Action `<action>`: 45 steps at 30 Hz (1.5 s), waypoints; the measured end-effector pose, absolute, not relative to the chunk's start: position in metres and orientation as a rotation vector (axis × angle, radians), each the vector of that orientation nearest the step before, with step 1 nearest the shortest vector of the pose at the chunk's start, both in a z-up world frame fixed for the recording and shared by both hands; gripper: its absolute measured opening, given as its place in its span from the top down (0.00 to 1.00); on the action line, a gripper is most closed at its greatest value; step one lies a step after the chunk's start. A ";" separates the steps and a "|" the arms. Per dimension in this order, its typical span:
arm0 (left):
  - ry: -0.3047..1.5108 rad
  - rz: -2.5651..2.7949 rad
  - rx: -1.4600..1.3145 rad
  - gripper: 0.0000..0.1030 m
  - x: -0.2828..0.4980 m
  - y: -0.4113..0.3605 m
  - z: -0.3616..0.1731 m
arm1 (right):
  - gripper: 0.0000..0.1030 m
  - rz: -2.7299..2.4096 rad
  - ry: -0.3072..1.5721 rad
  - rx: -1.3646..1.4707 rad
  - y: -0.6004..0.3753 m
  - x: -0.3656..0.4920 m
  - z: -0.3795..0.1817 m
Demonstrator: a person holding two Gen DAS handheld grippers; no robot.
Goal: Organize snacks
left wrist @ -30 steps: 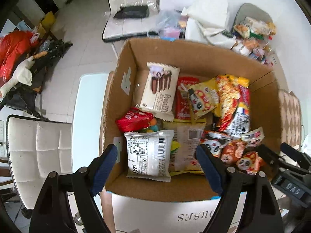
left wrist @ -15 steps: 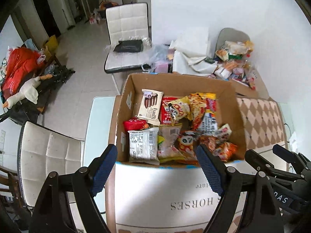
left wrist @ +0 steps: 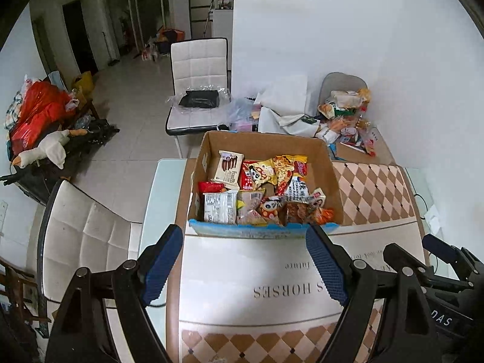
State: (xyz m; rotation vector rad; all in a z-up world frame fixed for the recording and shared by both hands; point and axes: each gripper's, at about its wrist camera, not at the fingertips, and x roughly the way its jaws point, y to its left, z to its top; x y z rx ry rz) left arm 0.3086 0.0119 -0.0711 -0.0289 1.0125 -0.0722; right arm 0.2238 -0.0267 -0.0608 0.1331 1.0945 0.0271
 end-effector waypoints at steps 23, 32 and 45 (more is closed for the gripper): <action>0.933 -0.104 -0.004 0.06 0.240 0.010 -0.032 | 0.05 0.023 0.977 0.091 -0.025 0.127 0.007; 0.890 -0.045 0.024 0.01 0.250 0.012 -0.037 | 0.02 -0.035 0.895 0.045 -0.024 0.140 0.011; 0.904 0.020 0.050 0.01 0.277 0.015 -0.060 | 0.02 -0.092 0.890 0.052 -0.027 0.172 -0.013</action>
